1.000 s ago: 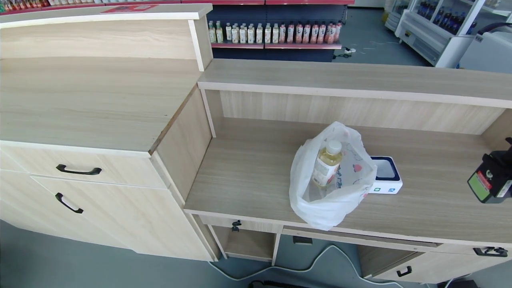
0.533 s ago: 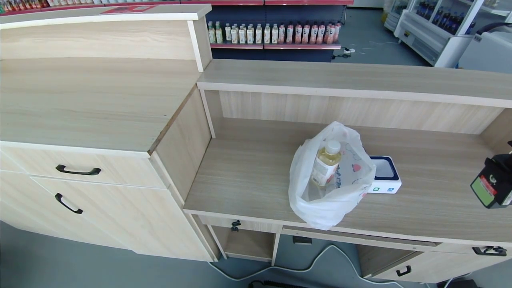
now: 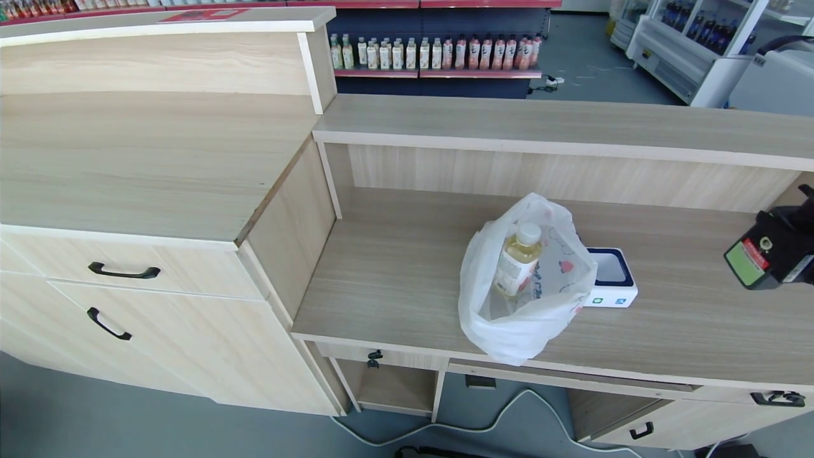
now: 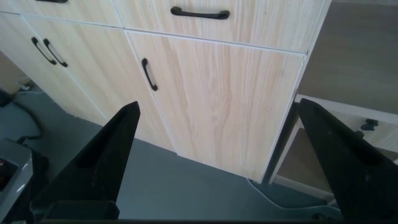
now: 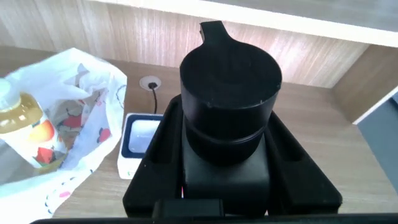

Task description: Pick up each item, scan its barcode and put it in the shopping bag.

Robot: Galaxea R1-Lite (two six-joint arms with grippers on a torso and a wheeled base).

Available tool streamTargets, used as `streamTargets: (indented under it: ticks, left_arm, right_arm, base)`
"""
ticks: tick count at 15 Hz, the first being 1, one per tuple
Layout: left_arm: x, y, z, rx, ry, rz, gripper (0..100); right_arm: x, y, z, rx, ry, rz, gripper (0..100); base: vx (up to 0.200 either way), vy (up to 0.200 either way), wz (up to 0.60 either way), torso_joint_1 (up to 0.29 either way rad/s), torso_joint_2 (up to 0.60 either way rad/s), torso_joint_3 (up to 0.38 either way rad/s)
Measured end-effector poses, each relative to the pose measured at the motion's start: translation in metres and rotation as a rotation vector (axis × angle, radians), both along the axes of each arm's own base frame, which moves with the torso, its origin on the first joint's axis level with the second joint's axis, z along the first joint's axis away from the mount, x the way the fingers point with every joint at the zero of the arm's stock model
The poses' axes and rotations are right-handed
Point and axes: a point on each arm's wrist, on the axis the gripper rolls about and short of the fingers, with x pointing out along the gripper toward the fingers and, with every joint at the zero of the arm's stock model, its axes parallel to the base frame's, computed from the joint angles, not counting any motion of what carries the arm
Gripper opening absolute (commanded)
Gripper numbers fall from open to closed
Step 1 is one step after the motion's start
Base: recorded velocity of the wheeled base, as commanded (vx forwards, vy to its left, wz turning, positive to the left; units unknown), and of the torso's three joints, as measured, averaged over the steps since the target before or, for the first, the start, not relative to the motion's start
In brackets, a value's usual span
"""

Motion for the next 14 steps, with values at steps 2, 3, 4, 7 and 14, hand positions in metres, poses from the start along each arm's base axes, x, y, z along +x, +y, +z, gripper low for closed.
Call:
streamTargets:
  ticks: [2,3,4,7,14]
  left_arm:
    - [0.000,0.000,0.000,0.000,0.000,0.000,100]
    - [0.000,0.000,0.000,0.000,0.000,0.000,100]
    - [0.000,0.000,0.000,0.000,0.000,0.000,100]
    - [0.000,0.000,0.000,0.000,0.000,0.000,100]
    - [0.000,0.000,0.000,0.000,0.000,0.000,100]
  right_arm:
    - [0.032,0.013,0.007,0.033,-0.034,0.095,0]
    - [0.048,0.021,0.005,0.039,-0.032,0.122,0]
    - [0.065,0.031,0.001,0.043,-0.026,0.135,0]
    - [0.102,0.058,-0.018,-0.025,0.003,0.085,0]
    - [0.122,0.064,-0.039,-0.087,0.058,0.075,0]
  base:
    - [0.000,0.000,0.00,0.000,0.00,0.000]
    - [0.000,0.000,0.00,0.000,0.00,0.000]
    - [0.000,0.000,0.00,0.000,0.00,0.000]
    - [0.000,0.000,0.00,0.000,0.00,0.000]
    - [0.000,0.000,0.26,0.000,0.00,0.000]
